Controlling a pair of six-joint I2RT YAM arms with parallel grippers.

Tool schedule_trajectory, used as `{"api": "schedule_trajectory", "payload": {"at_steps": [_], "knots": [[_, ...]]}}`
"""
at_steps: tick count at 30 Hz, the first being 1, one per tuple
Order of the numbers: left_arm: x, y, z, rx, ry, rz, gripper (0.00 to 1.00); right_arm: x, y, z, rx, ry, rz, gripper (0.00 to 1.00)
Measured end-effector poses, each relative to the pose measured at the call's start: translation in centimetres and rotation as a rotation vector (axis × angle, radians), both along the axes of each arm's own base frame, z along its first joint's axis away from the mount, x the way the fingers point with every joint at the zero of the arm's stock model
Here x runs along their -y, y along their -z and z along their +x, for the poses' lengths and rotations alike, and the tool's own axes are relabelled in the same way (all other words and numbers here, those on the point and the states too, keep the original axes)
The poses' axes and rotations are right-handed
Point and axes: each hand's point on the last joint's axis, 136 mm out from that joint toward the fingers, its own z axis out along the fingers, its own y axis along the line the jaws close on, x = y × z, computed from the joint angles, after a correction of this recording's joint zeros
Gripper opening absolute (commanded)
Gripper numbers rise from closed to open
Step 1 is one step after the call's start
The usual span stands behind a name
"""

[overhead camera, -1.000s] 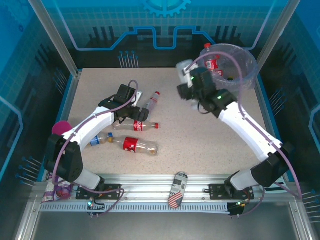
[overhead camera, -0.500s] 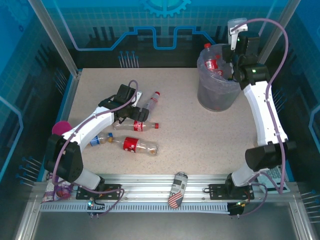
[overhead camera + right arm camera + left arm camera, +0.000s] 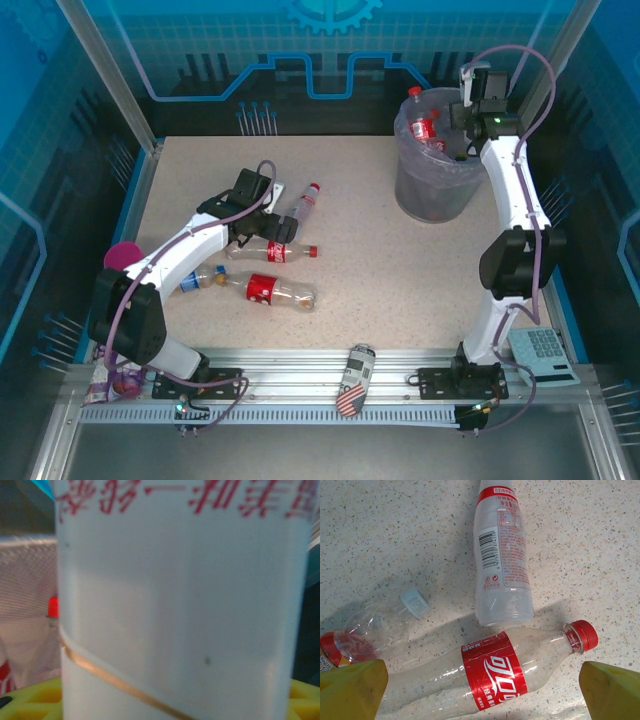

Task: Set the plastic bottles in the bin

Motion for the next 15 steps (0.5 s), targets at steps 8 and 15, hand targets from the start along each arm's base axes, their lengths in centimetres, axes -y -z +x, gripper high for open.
{"api": "schedule_trajectory", "payload": {"at_steps": [8,15], "knots": [[0.1,0.0,0.0,0.000,0.003,0.000,0.99,0.7,2.9,0.3,-0.068,0.004,0.036,0.63],[0.2,0.0,-0.1,0.000,0.005,0.000,0.99,0.7,4.5,0.5,-0.105,0.012,0.054,0.85]]}}
